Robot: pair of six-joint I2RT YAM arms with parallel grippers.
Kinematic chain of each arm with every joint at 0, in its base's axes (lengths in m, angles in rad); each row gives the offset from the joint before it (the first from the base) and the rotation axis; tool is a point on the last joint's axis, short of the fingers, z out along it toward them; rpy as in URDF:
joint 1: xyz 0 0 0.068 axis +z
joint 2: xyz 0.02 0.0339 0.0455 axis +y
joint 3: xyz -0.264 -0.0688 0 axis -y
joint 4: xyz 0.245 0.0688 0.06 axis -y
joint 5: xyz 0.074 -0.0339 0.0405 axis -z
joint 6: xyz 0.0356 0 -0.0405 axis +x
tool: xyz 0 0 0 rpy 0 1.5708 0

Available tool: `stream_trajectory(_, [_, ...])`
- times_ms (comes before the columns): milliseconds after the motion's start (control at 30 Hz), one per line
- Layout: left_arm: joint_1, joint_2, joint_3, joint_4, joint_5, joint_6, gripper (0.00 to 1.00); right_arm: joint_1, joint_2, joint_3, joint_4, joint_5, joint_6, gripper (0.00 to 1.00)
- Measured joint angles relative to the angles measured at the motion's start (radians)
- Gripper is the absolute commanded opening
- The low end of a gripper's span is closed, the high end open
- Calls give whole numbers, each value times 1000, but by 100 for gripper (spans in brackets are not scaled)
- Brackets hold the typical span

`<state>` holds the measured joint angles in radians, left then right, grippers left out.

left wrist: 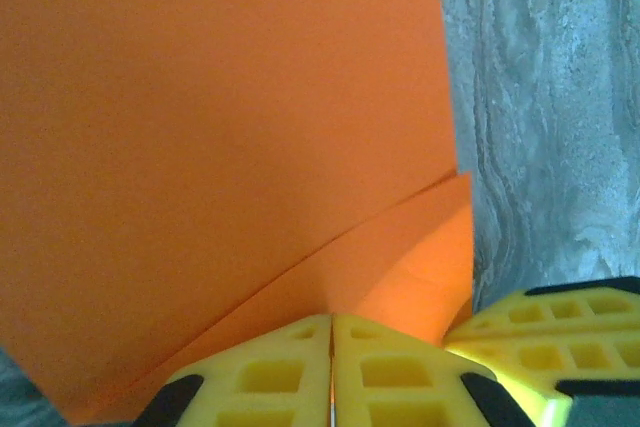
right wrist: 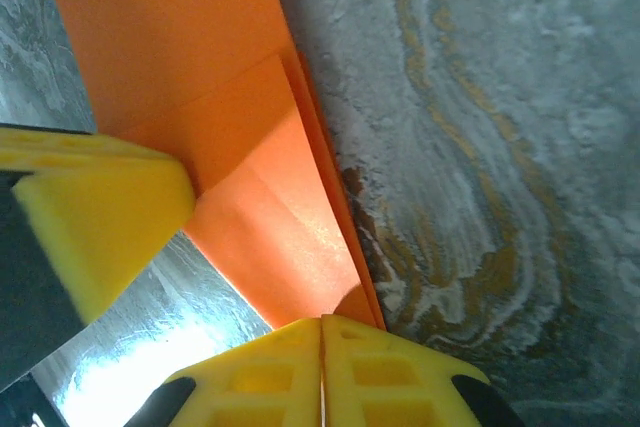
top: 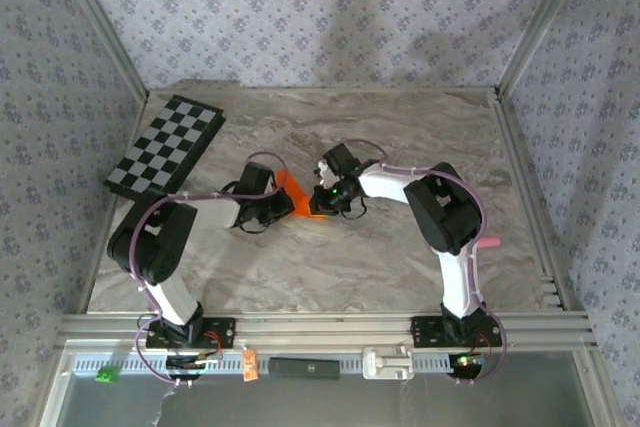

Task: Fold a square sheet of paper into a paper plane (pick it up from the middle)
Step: Third fold the triangle at the center of the table.

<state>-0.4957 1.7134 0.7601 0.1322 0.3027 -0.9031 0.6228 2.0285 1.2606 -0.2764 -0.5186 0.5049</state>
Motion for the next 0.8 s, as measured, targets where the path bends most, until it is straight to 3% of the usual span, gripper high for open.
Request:
stream_trajectory(200, [0, 52, 70, -37, 26, 39, 5, -34, -42, -49, 26, -2, 7, 14])
stream_trajectory(433, [24, 129, 186, -137, 116, 204, 4, -76, -84, -38, 4, -2, -93, 13])
stream_trajectory(800, [51, 189, 283, -242, 190, 309, 2, -8, -24, 69, -78, -2, -200, 8])
